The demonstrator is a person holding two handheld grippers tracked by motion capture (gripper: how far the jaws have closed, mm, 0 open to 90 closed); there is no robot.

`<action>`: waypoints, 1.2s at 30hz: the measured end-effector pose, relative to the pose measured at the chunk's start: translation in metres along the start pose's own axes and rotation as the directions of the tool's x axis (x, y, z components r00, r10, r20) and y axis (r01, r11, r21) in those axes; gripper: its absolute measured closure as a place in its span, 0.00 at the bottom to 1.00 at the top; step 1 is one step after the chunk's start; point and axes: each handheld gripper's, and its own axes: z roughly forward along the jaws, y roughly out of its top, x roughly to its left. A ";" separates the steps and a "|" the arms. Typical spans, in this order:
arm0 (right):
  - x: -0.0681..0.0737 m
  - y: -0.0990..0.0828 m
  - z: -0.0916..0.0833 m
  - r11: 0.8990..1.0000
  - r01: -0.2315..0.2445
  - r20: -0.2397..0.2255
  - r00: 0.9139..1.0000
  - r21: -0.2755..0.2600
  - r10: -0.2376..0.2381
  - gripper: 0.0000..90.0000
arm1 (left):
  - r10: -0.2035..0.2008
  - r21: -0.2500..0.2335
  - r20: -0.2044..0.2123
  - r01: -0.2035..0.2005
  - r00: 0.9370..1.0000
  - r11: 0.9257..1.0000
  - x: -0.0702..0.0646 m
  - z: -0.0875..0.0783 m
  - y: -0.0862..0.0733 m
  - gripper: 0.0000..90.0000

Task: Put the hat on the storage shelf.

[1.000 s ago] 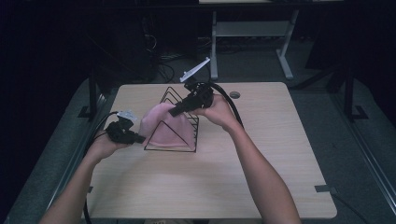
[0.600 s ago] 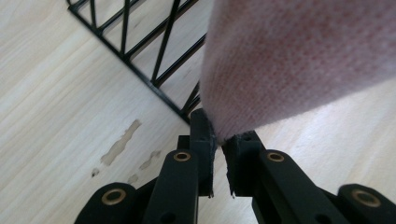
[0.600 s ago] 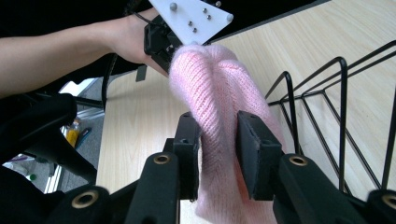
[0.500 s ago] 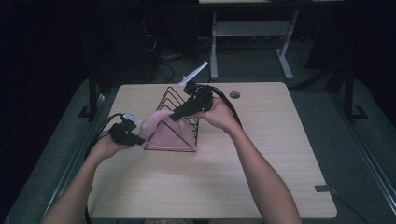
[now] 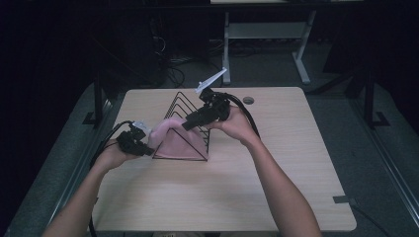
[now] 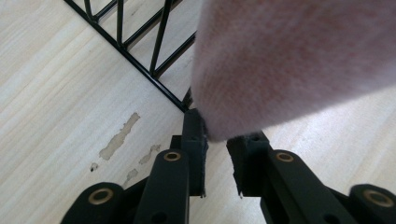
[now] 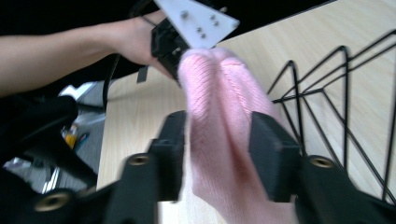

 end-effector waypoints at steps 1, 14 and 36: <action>-0.001 -0.003 -0.004 1.000 -0.009 0.002 1.000 -0.015 0.009 0.56 | -0.010 -0.008 0.007 0.010 1.000 1.000 0.000 -0.003 -0.001 0.82; -0.005 -0.027 -0.034 0.998 -0.054 0.087 0.995 -0.046 0.057 0.42 | -0.035 -0.057 0.035 0.037 0.999 0.998 0.001 -0.016 -0.006 0.67; -0.013 -0.069 -0.078 0.989 -0.125 0.206 0.969 -0.076 0.138 0.35 | -0.050 -0.097 0.041 0.054 0.998 0.994 -0.006 -0.021 -0.007 0.50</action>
